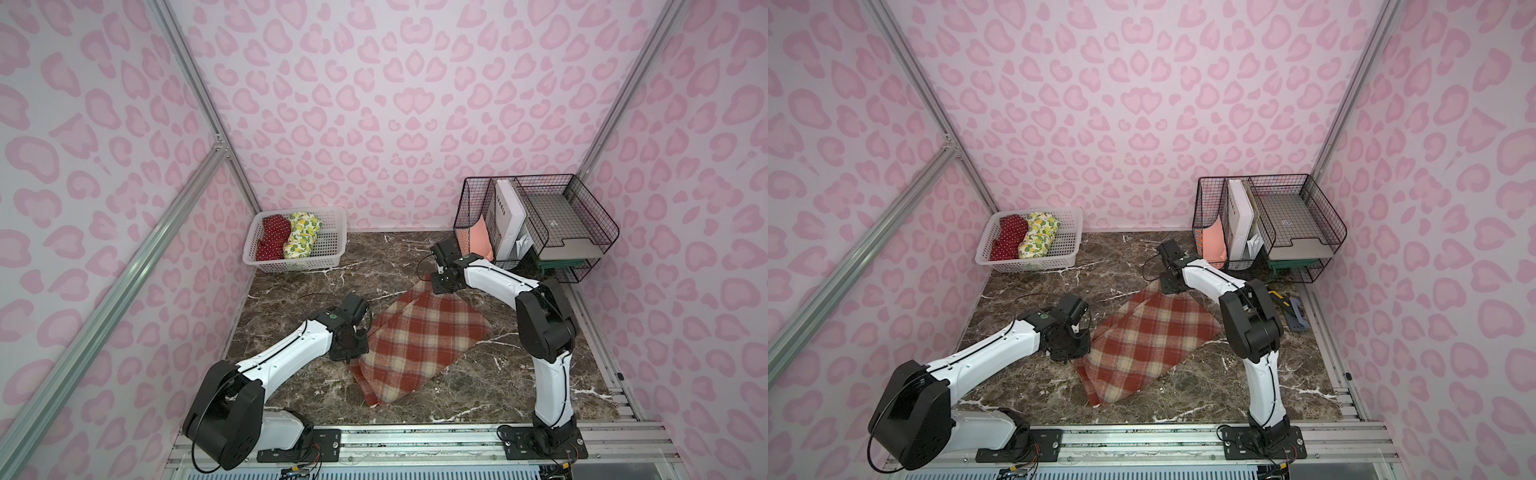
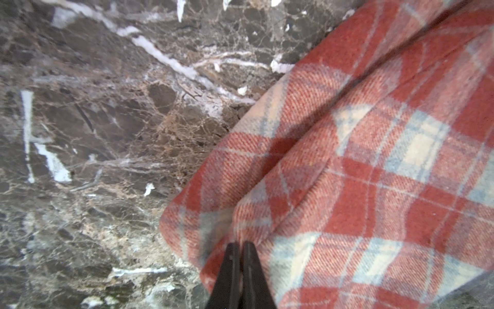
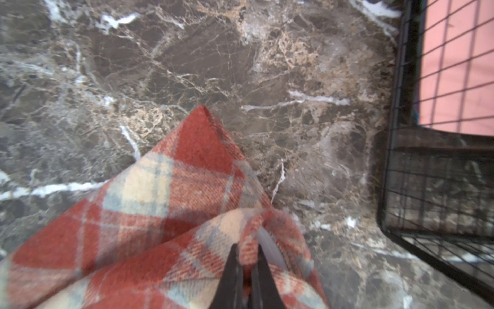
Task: Roll up the skirts
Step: Adjust the skirt at the center of the board.
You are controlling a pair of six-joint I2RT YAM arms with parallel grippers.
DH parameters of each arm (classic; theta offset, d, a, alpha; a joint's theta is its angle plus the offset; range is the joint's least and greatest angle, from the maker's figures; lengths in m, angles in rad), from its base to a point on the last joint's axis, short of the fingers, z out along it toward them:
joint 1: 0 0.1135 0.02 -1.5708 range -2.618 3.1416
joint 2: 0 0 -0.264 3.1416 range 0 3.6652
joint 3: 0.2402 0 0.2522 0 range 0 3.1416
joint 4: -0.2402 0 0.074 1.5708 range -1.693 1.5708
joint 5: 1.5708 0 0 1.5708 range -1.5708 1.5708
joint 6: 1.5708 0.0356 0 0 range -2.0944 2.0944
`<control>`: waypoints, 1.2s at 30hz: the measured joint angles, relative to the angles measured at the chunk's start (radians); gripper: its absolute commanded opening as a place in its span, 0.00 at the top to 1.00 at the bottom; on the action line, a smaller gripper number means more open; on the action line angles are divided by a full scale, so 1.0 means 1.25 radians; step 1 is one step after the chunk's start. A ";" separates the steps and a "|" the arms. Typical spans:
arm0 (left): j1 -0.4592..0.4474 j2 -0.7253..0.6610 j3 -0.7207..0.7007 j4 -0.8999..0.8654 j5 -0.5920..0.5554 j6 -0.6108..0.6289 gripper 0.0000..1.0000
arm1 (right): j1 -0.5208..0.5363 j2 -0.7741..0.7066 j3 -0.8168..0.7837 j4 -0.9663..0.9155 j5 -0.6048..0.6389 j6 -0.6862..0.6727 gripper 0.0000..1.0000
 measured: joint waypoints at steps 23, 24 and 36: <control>0.005 -0.130 -0.055 -0.021 -0.172 -0.066 0.94 | 0.004 0.075 0.122 0.021 0.003 -0.007 0.96; 0.008 -0.118 -0.054 -0.013 -0.186 -0.066 0.86 | 0.002 0.089 0.124 0.027 -0.002 -0.008 0.89; 0.027 -0.044 -0.046 0.072 -0.262 -0.068 0.58 | 0.014 0.052 0.063 0.039 0.001 -0.007 0.50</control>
